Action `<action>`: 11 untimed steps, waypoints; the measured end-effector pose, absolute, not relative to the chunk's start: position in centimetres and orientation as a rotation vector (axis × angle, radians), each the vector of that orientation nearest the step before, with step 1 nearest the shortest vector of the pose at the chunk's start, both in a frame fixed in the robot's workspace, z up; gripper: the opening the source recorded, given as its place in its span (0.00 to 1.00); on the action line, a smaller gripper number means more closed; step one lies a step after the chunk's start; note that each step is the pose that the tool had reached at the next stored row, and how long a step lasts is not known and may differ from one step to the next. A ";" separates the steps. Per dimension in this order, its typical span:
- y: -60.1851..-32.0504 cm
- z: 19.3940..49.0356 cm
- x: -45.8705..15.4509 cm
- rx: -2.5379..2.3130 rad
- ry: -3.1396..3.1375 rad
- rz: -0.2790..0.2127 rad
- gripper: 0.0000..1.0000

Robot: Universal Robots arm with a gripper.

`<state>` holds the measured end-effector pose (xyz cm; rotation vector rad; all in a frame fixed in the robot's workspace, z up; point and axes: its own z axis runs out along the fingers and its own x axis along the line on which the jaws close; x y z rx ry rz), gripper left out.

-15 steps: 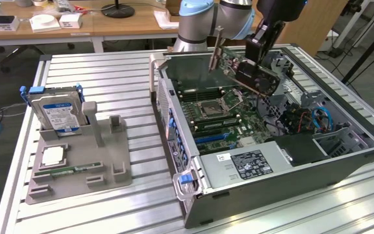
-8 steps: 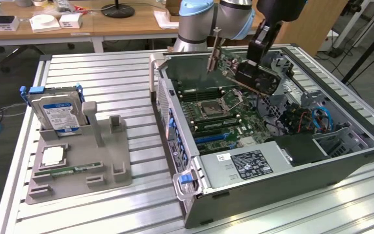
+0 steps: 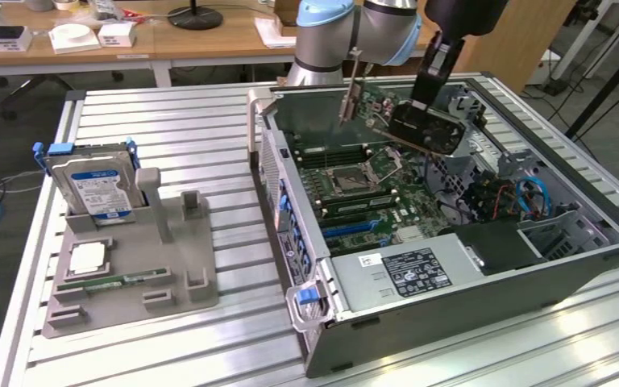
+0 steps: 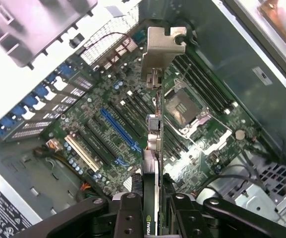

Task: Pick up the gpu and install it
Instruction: 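Insert the gpu into the slot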

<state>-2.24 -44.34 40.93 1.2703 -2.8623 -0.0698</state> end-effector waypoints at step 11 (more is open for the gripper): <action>-44.3 40.9 -2.2 1.481 -2.755 -0.068 0.26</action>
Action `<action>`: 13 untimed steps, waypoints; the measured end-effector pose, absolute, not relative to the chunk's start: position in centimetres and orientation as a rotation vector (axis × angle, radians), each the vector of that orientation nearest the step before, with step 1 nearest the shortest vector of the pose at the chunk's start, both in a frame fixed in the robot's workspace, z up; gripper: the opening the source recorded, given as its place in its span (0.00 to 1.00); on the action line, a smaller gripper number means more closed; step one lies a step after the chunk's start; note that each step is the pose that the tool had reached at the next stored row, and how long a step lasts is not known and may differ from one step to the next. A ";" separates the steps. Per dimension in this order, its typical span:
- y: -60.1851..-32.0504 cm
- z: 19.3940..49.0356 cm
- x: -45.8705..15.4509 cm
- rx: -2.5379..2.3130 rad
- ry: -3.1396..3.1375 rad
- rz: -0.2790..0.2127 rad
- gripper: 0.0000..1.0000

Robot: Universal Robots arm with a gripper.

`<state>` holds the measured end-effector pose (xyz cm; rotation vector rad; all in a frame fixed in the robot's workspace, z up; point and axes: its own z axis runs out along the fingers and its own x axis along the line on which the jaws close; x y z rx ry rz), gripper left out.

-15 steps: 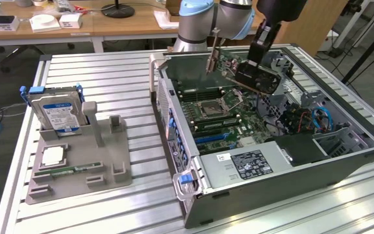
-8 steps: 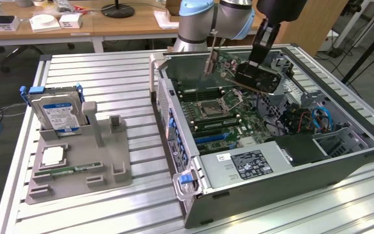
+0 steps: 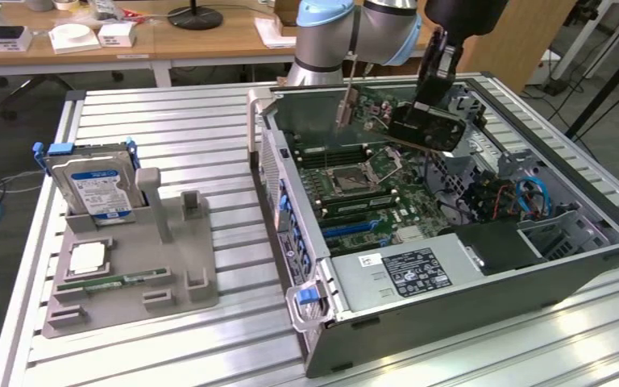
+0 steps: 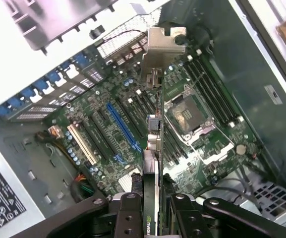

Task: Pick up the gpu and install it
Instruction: 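Insert the gpu into the slot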

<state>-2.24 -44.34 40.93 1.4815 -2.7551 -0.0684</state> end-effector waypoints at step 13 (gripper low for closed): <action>-44.3 40.9 -2.2 1.717 -2.610 -0.066 0.26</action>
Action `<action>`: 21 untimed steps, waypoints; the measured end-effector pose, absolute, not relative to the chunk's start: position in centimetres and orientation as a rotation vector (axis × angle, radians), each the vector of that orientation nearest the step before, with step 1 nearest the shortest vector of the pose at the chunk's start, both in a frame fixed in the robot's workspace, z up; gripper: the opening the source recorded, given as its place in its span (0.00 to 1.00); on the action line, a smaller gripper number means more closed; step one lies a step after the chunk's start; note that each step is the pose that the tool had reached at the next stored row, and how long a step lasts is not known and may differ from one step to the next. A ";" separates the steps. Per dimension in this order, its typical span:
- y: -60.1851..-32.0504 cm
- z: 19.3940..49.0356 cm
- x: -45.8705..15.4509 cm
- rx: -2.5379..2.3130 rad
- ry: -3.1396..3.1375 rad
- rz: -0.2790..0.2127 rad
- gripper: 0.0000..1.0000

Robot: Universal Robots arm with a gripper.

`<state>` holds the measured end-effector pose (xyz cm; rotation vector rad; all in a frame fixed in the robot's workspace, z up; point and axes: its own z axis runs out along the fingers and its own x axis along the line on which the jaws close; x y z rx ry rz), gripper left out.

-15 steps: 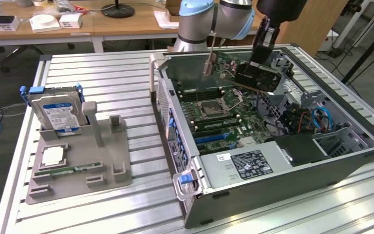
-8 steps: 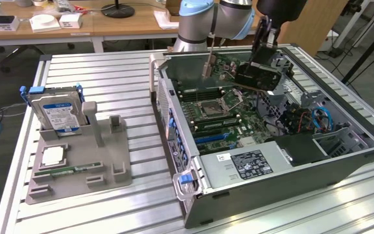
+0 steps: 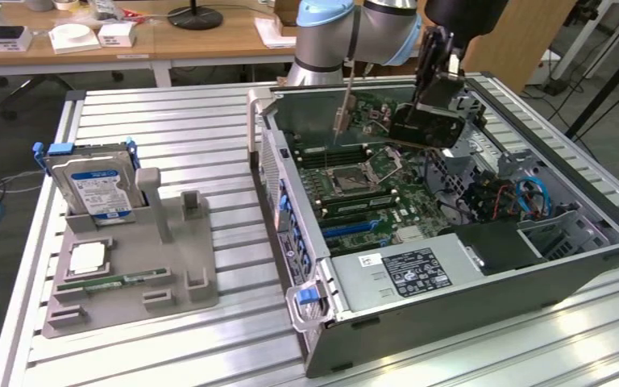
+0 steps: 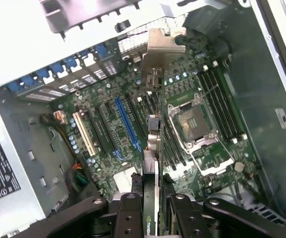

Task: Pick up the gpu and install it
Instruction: 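Insert the gpu into the slot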

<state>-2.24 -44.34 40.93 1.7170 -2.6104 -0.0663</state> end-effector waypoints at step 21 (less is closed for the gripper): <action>-44.3 40.9 -2.2 2.087 -2.317 -0.062 0.26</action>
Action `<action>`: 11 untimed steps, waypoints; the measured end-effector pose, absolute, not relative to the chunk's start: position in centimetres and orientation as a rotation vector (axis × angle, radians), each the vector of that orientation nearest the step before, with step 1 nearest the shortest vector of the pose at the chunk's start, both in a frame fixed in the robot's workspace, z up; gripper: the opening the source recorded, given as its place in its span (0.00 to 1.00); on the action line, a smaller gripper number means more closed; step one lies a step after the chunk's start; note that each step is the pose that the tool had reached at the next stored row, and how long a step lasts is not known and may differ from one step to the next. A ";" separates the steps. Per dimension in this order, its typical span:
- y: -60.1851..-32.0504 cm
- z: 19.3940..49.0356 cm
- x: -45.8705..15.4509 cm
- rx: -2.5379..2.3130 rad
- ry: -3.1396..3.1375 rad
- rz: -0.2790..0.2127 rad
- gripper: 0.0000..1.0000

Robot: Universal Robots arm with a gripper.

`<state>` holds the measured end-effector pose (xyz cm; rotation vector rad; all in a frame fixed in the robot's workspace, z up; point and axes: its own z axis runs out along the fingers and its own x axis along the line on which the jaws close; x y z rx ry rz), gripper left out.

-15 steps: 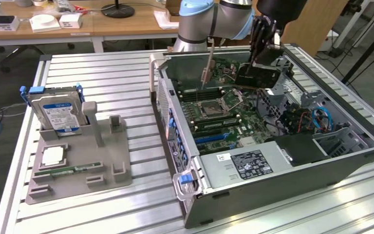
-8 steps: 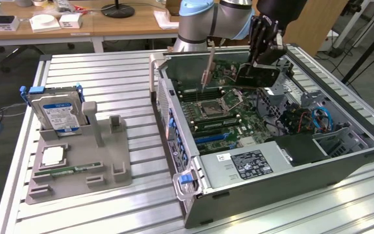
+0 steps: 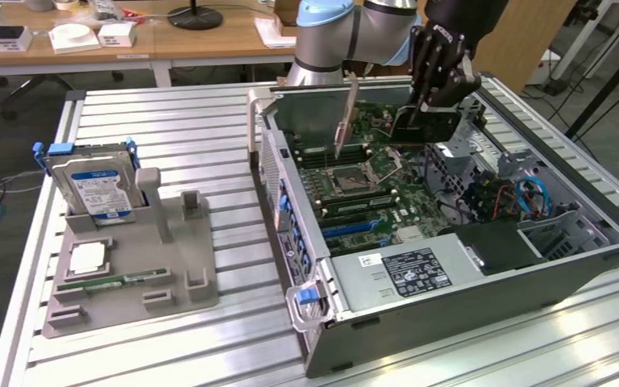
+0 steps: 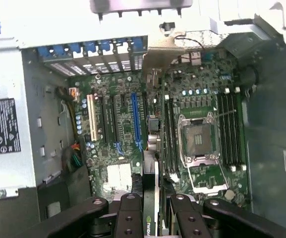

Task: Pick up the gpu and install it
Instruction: 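Insert the gpu into the slot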

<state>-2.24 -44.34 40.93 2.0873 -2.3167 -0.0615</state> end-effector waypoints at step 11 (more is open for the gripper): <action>-44.3 40.9 -2.2 2.181 -2.227 -0.060 0.26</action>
